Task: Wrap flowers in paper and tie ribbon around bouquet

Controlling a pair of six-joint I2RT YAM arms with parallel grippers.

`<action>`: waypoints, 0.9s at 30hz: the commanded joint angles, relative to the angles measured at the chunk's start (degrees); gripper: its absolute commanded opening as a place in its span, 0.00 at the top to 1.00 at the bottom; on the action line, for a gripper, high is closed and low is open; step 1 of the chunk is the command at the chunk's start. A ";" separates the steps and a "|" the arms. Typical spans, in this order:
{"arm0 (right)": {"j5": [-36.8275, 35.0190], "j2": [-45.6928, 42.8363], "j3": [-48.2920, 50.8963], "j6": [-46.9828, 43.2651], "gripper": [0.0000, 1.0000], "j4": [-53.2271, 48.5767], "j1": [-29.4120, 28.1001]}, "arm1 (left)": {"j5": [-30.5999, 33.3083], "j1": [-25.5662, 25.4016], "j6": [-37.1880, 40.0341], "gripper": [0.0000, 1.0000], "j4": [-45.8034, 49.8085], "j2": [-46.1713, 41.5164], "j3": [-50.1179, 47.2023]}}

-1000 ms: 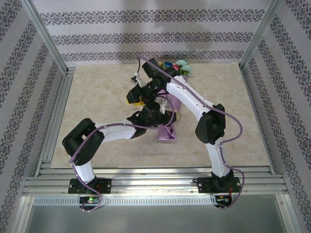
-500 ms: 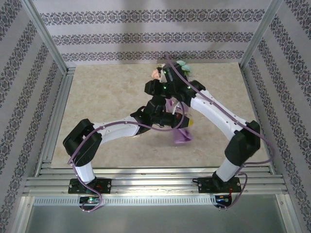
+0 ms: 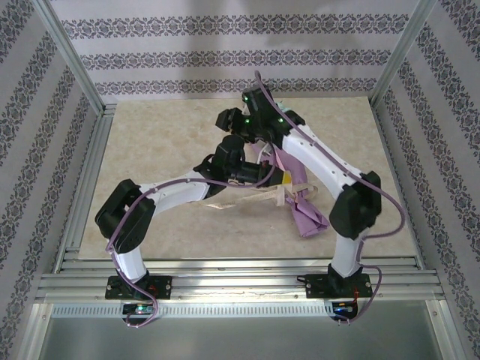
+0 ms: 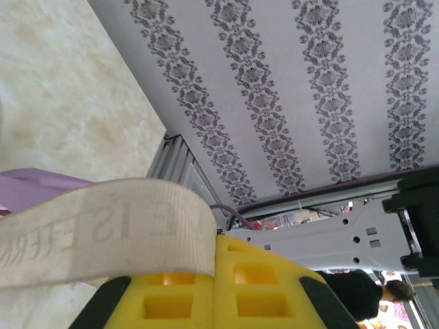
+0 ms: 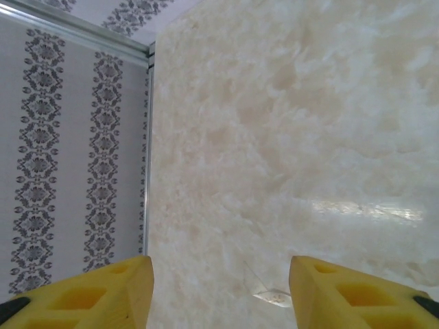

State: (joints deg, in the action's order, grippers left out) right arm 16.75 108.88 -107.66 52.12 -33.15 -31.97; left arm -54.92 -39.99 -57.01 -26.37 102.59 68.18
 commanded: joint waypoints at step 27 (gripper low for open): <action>-1.71 -3.26 21.87 -21.98 0.37 -19.56 30.62 | 22.01 9.40 -13.06 1.00 13.12 3.38 0.15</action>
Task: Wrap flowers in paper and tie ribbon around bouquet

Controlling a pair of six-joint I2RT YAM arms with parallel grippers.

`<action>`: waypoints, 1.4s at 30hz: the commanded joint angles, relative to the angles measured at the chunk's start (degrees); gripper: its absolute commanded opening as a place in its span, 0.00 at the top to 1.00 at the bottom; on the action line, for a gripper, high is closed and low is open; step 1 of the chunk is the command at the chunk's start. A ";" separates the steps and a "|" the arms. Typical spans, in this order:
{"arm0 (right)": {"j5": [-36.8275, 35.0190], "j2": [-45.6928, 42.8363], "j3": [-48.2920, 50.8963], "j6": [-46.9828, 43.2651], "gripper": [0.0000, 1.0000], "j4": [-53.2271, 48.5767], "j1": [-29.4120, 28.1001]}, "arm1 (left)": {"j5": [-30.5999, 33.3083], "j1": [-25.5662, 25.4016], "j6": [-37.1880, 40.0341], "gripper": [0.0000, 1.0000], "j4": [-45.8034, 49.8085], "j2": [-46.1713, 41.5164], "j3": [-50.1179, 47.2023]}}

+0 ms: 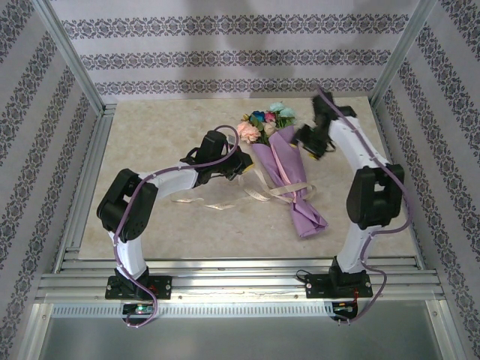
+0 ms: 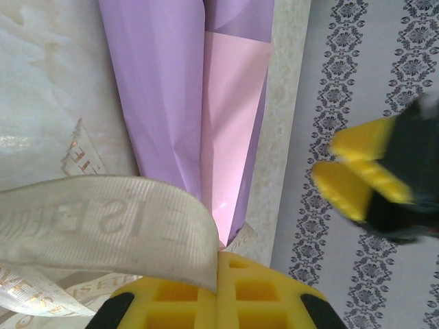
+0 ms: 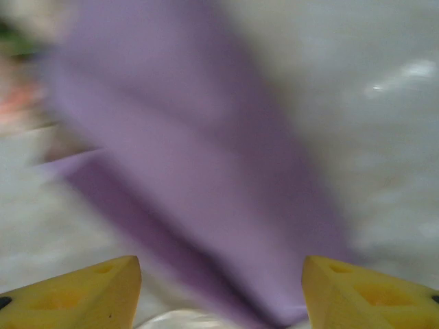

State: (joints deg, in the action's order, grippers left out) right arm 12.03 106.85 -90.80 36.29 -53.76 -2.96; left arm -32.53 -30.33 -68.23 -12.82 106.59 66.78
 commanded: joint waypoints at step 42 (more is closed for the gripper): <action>-18.54 -13.33 15.73 16.22 0.62 13.34 -34.01 | -7.42 7.51 -10.54 1.00 3.07 1.10 10.20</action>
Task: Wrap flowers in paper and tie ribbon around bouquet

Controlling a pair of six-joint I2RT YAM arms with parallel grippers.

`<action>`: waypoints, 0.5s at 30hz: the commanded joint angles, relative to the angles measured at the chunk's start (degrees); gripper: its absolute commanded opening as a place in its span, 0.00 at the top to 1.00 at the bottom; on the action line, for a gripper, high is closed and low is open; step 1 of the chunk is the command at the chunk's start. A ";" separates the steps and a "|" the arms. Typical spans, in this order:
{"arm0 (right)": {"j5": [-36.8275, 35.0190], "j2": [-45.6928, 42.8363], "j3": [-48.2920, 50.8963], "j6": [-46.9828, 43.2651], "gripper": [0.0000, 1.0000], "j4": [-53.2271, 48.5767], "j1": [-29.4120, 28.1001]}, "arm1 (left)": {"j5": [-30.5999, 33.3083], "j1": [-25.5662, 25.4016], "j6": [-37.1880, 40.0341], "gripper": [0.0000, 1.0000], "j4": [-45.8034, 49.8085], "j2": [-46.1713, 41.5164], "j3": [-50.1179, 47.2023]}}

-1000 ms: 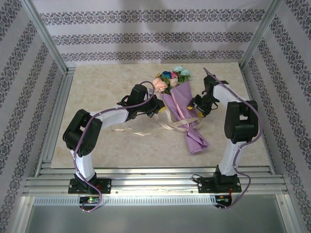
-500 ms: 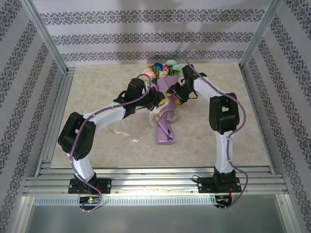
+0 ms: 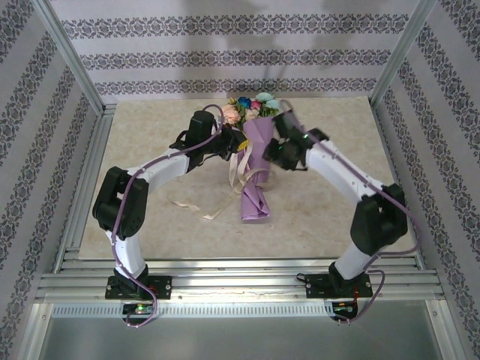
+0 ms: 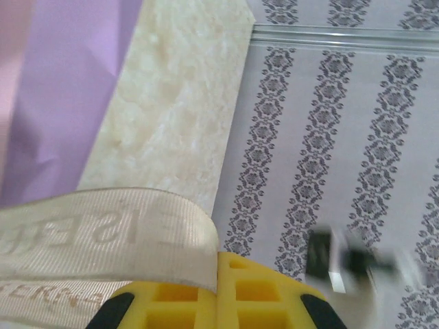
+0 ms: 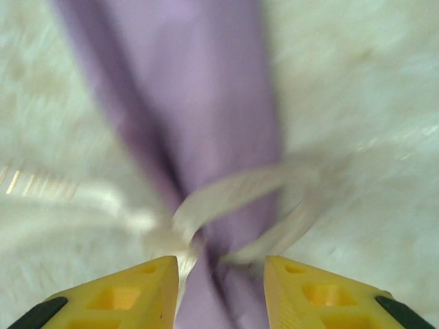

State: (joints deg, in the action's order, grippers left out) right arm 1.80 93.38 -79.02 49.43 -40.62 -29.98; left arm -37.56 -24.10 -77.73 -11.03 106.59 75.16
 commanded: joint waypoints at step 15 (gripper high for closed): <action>-9.04 23.73 -7.30 14.95 0.49 2.93 -23.59 | -6.72 5.03 -7.69 1.00 -1.21 6.56 2.45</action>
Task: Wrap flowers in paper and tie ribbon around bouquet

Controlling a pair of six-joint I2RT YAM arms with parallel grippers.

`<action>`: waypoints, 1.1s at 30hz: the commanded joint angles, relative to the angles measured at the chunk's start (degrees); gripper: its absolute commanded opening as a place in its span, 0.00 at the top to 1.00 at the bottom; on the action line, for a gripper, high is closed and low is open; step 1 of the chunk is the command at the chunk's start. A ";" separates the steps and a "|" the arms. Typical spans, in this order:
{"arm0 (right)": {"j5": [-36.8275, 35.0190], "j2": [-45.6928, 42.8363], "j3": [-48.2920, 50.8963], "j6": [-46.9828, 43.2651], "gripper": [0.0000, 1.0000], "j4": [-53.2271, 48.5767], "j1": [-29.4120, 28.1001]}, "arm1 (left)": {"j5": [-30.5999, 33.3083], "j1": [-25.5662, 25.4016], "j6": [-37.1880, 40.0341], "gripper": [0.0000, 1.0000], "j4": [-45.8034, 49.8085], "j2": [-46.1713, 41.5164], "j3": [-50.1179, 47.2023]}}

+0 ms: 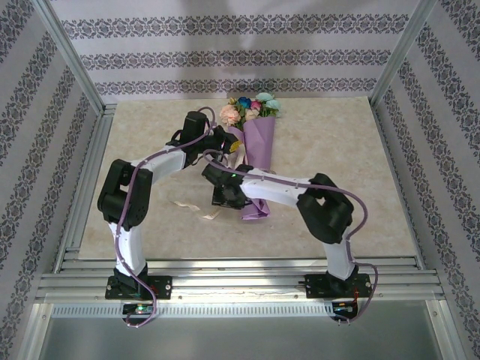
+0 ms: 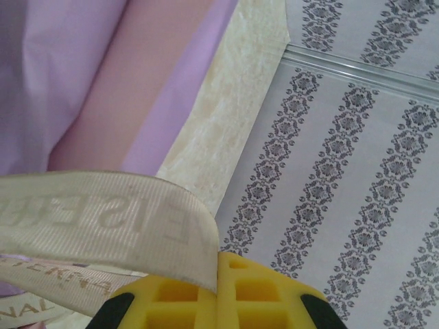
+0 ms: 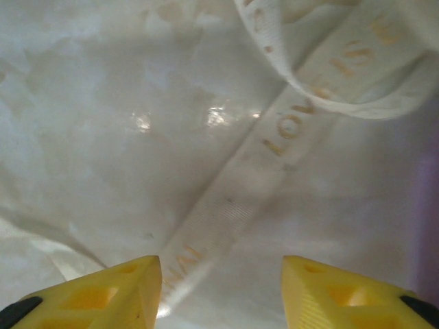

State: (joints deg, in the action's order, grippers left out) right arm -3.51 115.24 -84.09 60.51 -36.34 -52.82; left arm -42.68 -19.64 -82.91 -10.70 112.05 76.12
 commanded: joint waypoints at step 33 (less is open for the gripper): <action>11.08 -3.28 -10.02 -11.71 1.00 -3.65 2.53 | -1.74 0.29 -4.77 1.00 -1.77 -5.24 -4.12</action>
State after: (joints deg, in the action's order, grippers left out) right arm 1.58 114.43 -91.77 54.22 -38.24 -51.99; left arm -43.20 -19.35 -87.15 -11.73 108.88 73.80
